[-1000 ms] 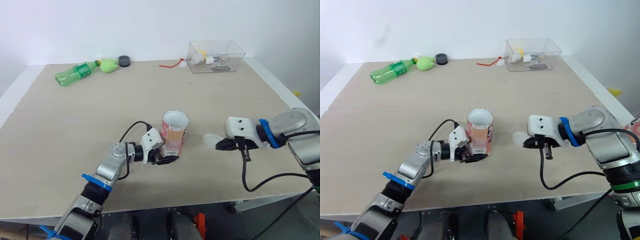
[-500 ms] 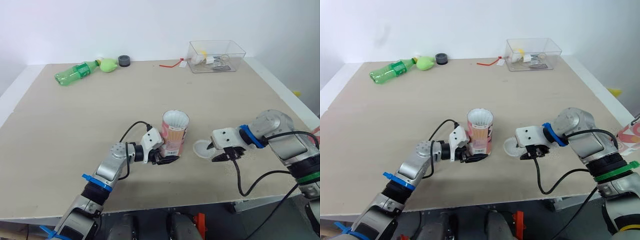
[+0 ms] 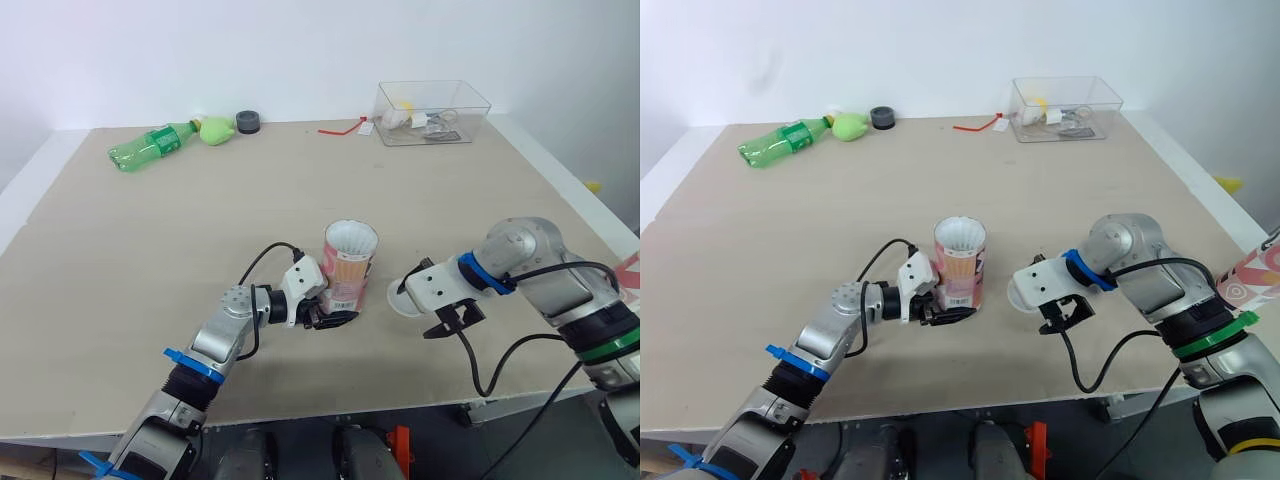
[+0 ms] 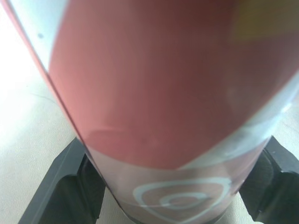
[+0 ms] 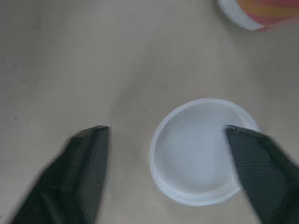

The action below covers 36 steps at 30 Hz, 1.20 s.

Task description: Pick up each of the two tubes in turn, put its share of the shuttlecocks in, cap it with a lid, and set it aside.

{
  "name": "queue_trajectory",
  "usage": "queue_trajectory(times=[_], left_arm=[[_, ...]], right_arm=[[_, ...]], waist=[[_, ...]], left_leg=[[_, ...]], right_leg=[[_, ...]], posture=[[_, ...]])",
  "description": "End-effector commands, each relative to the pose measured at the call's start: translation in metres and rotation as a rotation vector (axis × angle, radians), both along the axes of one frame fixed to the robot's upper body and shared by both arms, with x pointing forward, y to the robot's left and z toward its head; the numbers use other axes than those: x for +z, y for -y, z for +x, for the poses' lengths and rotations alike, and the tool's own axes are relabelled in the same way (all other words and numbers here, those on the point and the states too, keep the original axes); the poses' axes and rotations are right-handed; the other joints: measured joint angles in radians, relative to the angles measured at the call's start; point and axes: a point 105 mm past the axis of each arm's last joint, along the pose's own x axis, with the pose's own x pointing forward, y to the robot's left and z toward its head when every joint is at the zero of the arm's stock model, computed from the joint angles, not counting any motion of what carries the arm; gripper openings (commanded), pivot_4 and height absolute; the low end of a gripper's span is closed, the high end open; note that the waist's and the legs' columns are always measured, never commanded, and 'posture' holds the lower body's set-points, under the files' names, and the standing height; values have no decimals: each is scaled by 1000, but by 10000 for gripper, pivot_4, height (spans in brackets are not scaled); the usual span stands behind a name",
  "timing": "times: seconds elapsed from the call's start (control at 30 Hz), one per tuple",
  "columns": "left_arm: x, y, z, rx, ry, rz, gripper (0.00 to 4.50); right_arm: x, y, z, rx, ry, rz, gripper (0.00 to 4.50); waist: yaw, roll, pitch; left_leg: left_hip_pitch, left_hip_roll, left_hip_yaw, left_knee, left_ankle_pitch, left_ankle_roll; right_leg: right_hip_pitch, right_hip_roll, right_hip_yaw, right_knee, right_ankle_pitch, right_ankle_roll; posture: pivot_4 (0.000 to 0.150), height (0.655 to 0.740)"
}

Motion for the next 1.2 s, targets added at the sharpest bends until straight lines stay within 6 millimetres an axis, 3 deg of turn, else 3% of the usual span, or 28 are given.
queue_trajectory(times=[0.03, 0.23, 0.63, 0.83, 0.93, 1.2], left_arm=[[8, 2, -1, 0, 25, -24, 31532], [8, 0, -1, 10, 23, -27, 31532], [8, -1, 1, 19, 26, -25, 31532], [3, -7, 11, 71, 52, -5, 31532], [5, -12, 24, 131, 86, -7, 31532], [4, -15, 41, 189, 127, 4, 31532]], right_arm=[[6, 3, 1, 30, 5, -44, 27436], [6, 10, -2, 11, -30, -68, 1178], [6, 16, 0, -19, -53, -79, 487], [58, 6, 17, 2, 48, 107, 487], [79, 12, 24, 13, 112, 107, 487], [118, 9, 33, 62, 223, 151, 487]], waist=[[0, 0, 0], [0, 0, 0], [0, 0, 0], [-1, 0, 0], [0, 0, 0], [-2, 0, 1]], left_leg=[[0, 0, 0, 0, 0, 0], [0, 0, 0, 0, 0, 0], [0, 0, 0, 0, 0, 0], [1, 1, 1, 0, 0, 0], [1, 1, 1, 0, 0, 0], [1, 1, 4, -1, 0, -1]], right_leg=[[0, 0, 0, 0, 0, 0], [0, 0, 0, 0, 0, 0], [0, -1, -1, 0, 0, -1], [0, -1, -1, 0, 1, -2], [0, 0, -1, 0, 1, -2], [-1, -2, 0, 0, 2, -4]], posture=[[1500, 7400], [1500, 7400], [1500, 7400], [1500, 7400], [1500, 7400], [1500, 7400]])
